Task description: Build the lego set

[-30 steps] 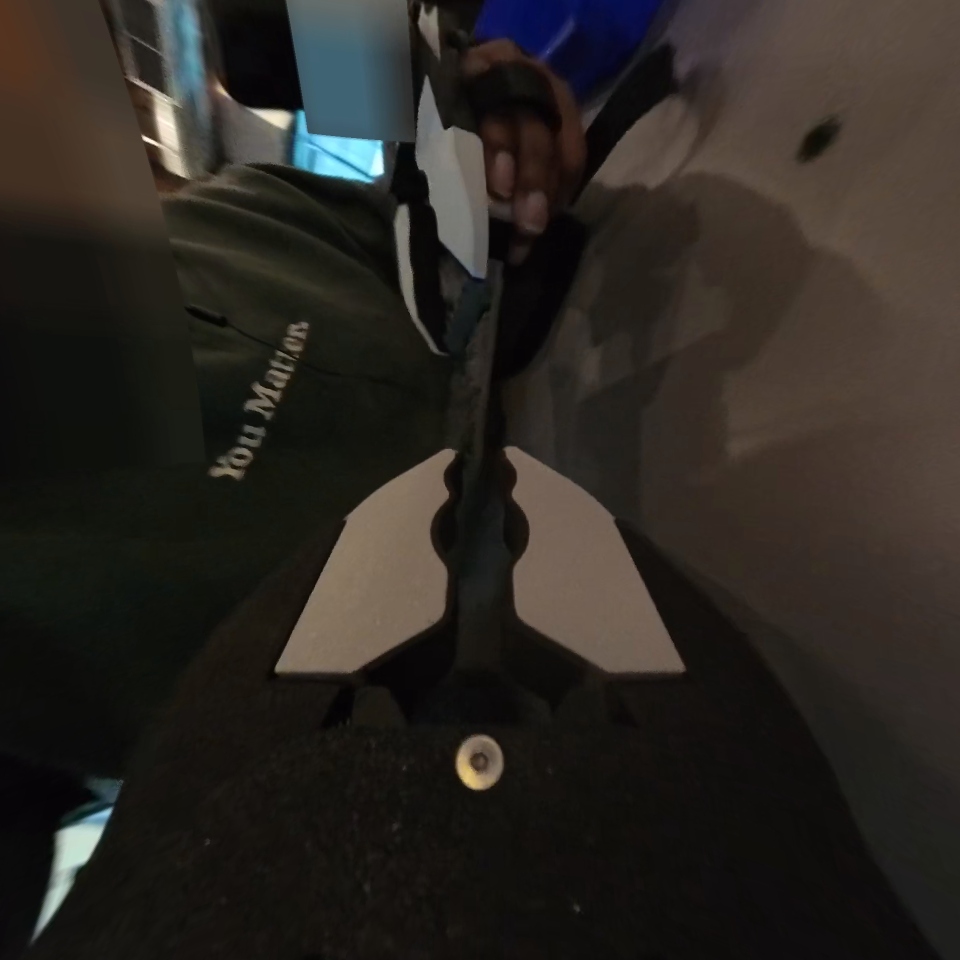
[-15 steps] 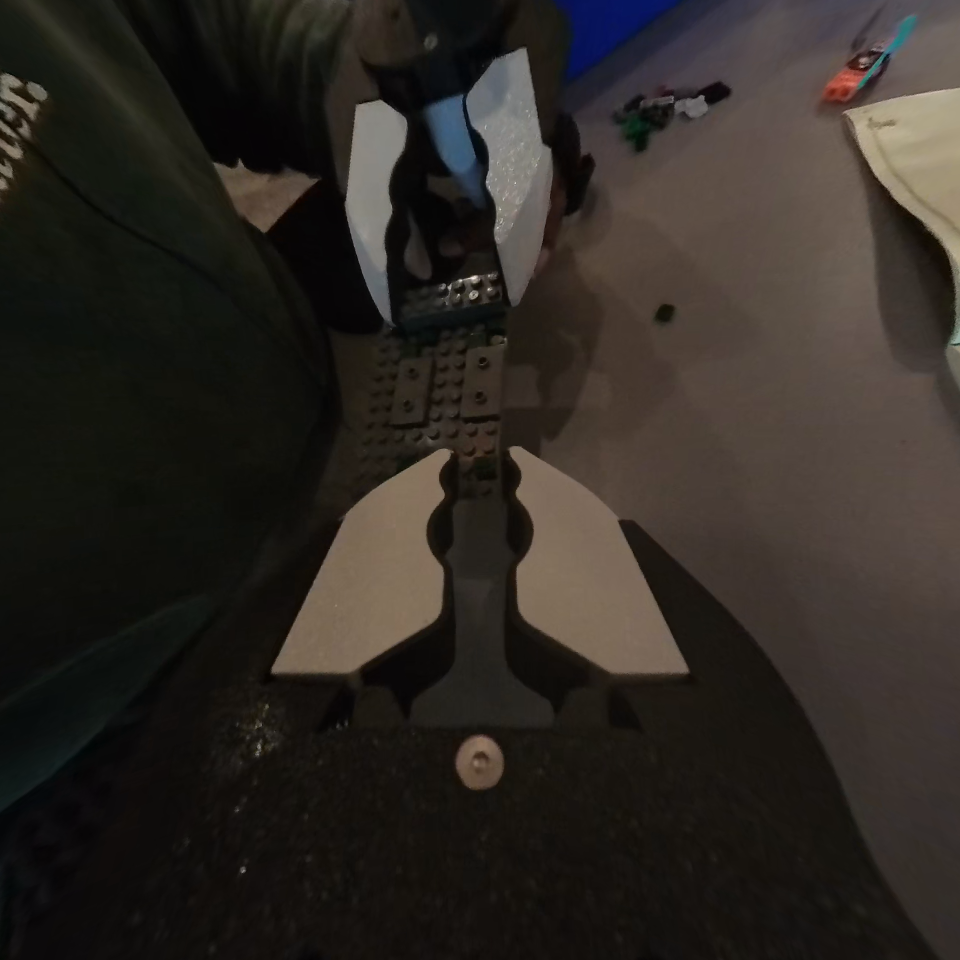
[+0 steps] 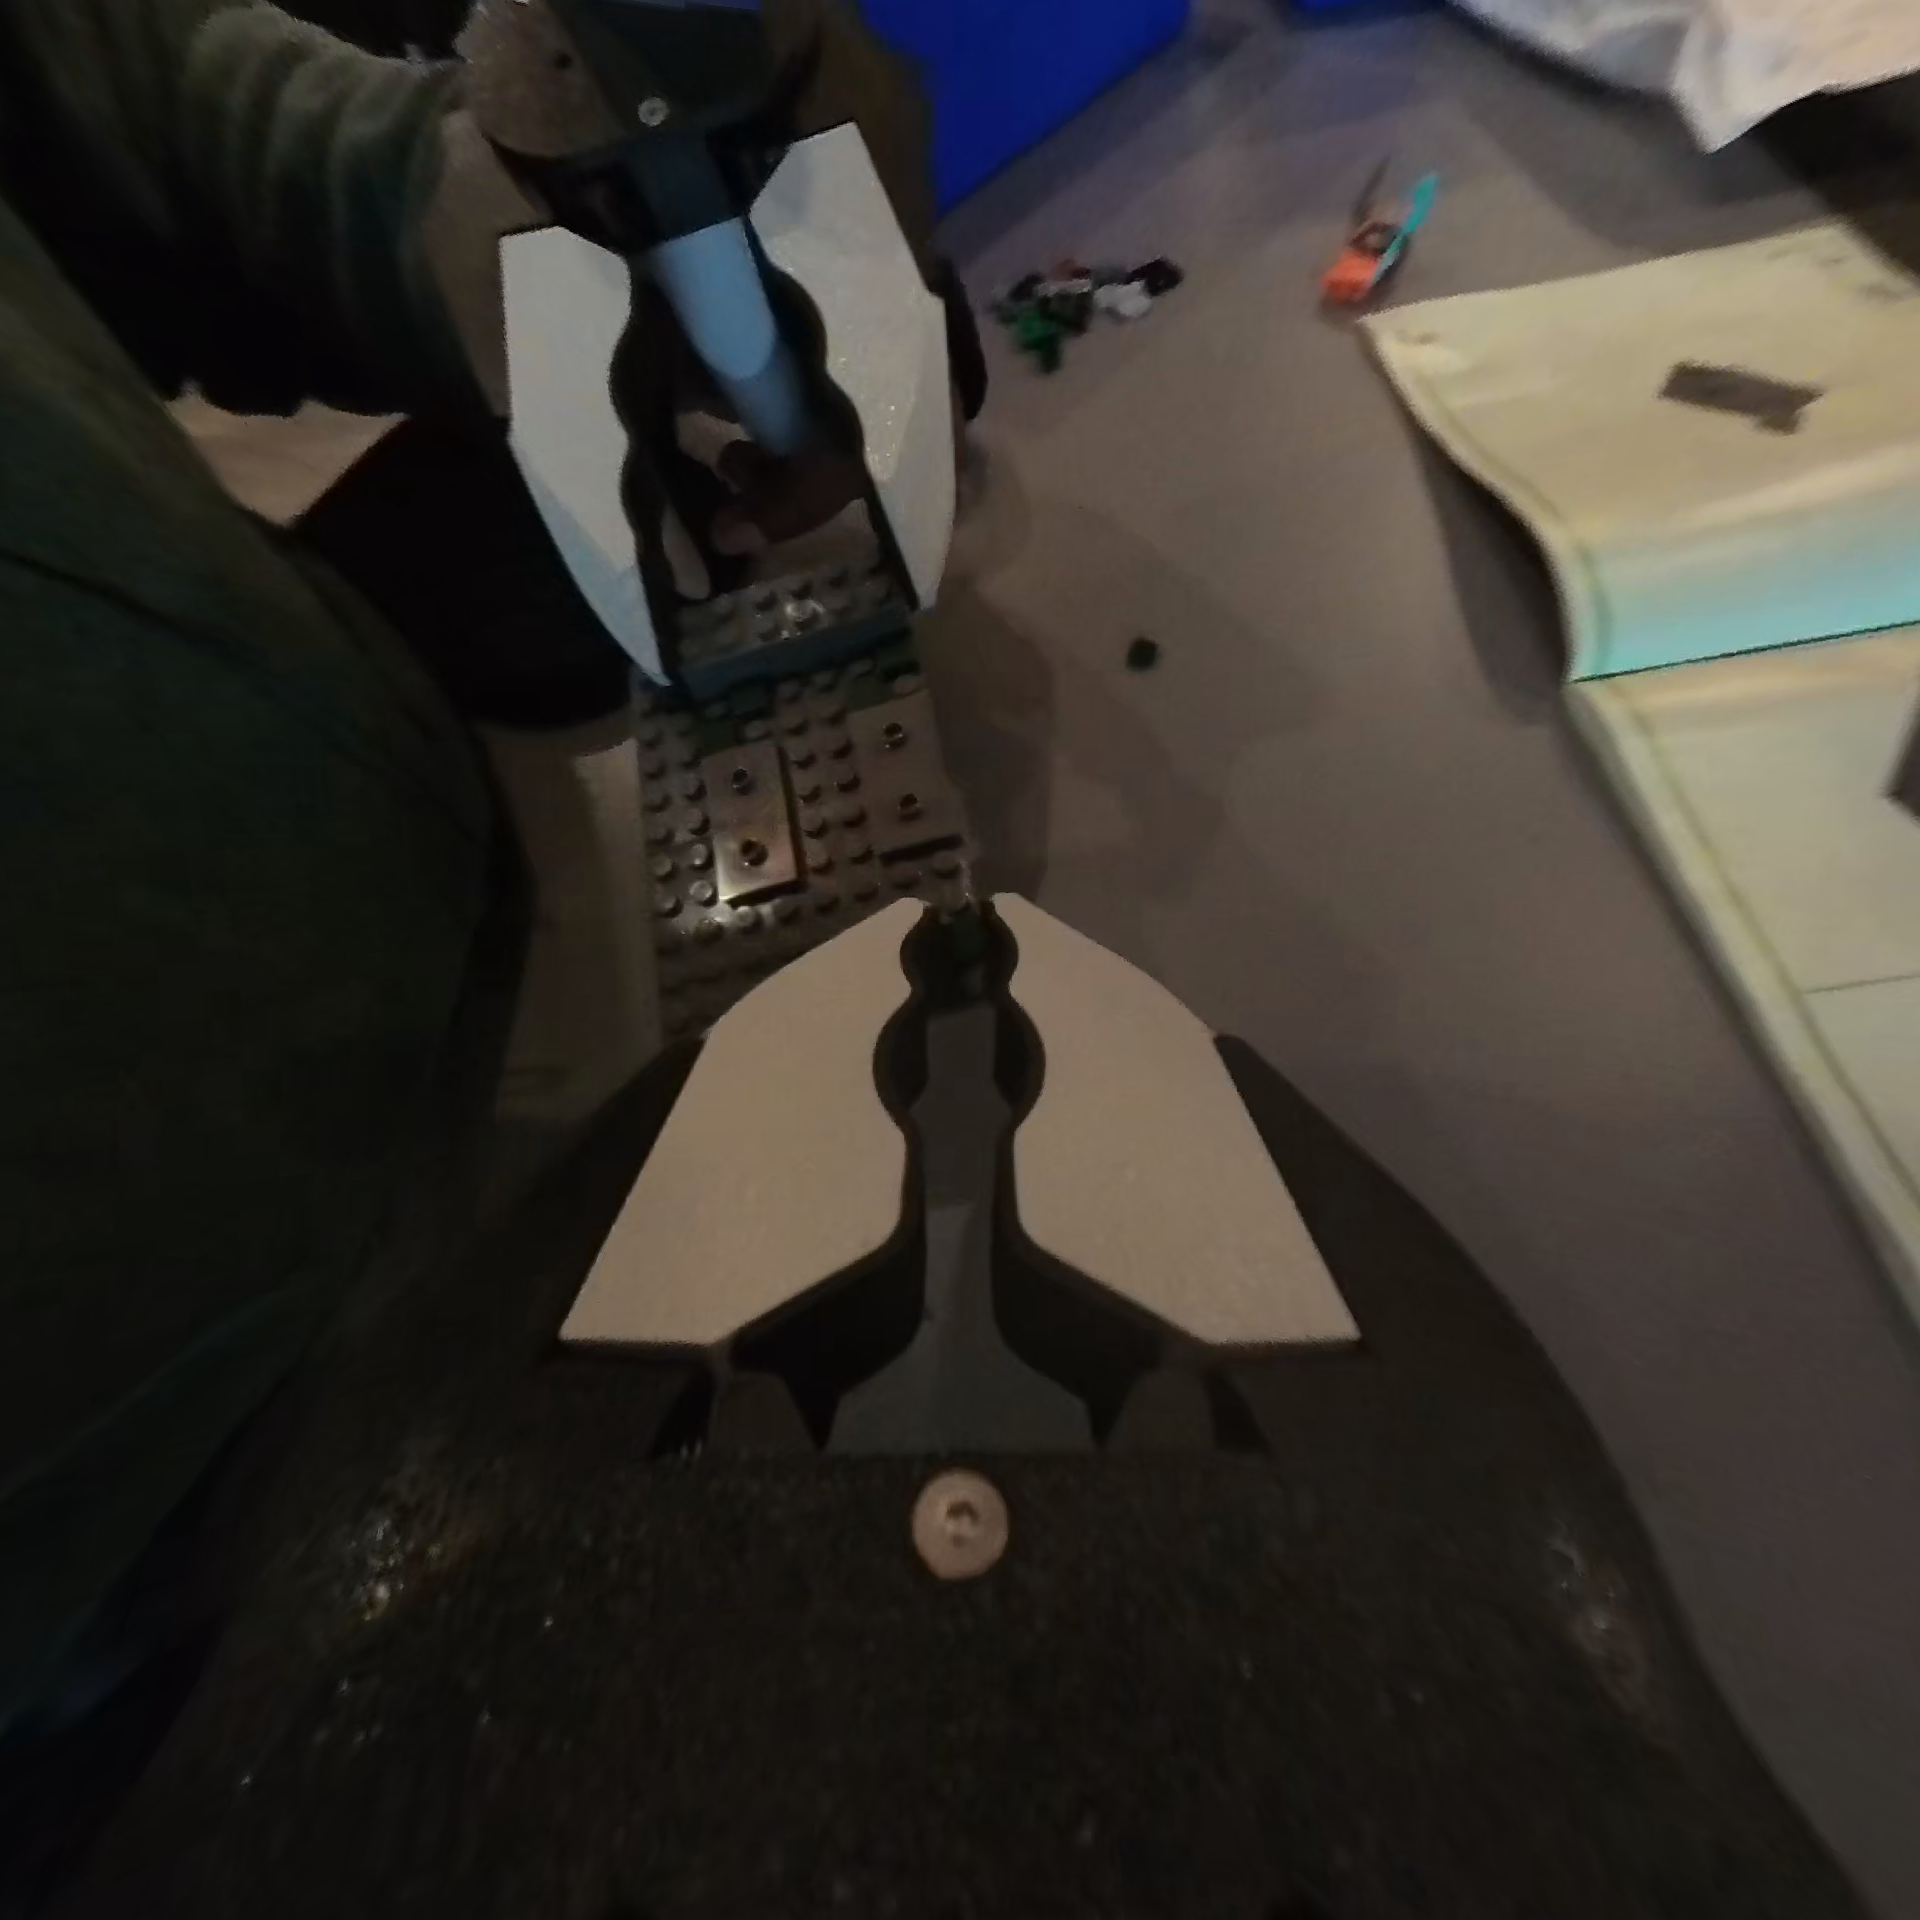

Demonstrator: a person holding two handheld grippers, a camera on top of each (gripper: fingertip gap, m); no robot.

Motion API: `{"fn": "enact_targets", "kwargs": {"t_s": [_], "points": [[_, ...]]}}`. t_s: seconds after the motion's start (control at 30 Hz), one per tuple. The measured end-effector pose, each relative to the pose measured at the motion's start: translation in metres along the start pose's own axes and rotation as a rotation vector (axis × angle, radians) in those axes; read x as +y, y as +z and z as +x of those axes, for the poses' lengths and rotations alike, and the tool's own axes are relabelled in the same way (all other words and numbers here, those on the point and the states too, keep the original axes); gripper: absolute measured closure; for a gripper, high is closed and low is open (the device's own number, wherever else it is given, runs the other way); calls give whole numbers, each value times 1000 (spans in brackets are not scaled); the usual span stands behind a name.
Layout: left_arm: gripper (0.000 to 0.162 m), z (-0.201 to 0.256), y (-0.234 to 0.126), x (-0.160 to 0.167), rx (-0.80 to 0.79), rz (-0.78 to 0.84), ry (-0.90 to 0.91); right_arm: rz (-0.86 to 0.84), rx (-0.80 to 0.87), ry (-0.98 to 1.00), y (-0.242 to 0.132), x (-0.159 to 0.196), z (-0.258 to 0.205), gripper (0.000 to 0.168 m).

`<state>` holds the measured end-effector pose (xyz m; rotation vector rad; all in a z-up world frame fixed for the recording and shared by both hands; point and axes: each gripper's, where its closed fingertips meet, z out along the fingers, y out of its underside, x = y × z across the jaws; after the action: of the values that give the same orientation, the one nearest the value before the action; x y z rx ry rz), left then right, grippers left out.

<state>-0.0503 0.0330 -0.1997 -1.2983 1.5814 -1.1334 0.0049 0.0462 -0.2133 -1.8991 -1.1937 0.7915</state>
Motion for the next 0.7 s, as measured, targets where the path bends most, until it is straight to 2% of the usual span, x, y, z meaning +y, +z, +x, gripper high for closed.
{"fn": "enact_targets", "kwargs": {"t_s": [0.03, 0.37, 0.43, 0.6, 0.7], "points": [[113, 0, 0, -1, -2, 5, 4, 5, 13, 0, 0, -1, 0, 161], [113, -1, -2, -8, -40, 44, 37, 52, 119, 45, -3, -8, 3, 162], [113, 0, -1, -5, -34, 35, 36, 62, 135, 45, -1, -8, 3, 168], [113, -2, 2, 1, -36, 18, 47, 49, 145, -28, 3, -4, -2, 168], [113, -3, 3, 4, -33, 7, 46, 65, 116, -37, -5, -6, 0, 157]]}}
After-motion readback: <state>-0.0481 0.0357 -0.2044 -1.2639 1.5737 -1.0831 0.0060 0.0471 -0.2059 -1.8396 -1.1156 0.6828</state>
